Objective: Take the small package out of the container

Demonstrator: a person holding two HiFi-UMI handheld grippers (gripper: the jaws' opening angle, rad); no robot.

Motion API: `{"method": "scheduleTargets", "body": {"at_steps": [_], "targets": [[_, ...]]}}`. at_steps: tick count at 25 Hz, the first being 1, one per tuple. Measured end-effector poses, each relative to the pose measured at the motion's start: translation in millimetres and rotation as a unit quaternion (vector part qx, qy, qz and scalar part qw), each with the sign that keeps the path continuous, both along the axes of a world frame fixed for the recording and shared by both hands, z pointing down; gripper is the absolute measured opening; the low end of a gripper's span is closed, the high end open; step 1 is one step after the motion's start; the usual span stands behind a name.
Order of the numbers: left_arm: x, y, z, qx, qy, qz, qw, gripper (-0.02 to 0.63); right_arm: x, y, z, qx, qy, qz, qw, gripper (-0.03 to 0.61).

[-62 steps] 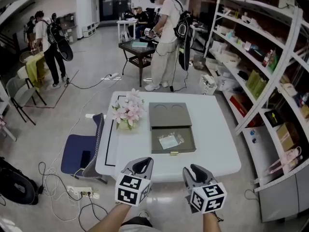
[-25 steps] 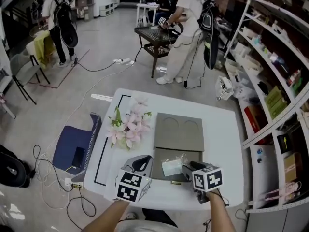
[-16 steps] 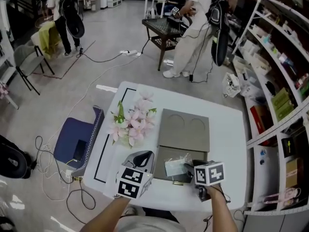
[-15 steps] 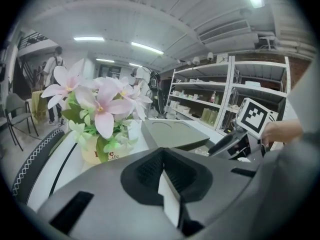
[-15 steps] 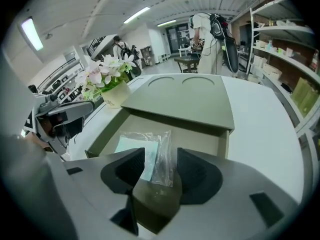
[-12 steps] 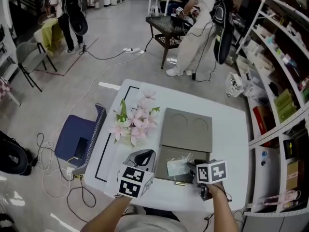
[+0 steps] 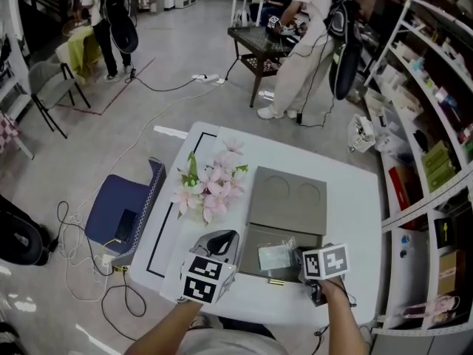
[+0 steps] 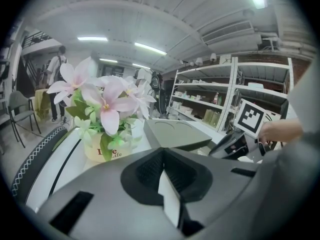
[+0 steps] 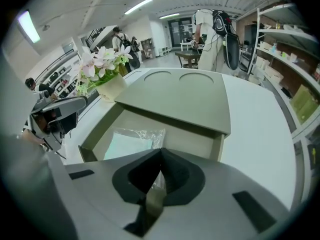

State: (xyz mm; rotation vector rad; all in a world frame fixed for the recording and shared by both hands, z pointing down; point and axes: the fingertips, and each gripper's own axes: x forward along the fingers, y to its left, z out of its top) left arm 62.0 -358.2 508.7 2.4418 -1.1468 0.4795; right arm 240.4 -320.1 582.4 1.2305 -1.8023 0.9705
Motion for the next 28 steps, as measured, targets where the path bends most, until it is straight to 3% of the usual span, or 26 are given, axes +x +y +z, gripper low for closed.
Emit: {"method": "scheduleTargets", "body": {"at_steps": [9, 28], "targets": [[-8.5, 10.0, -5.4, 0.004, 0.004, -0.002, 1.0000, 0.003, -4.4, 7.2, -20.2, 0.034, -0.041, 0.007, 0.999, 0.003], [-22.3, 61.5, -38.8, 0.040, 0.018, 0.035, 0.9984, 0.003, -30.9, 42.5, -119.0, 0.192, -0.065, 0.051, 0.978, 0.003]]}}
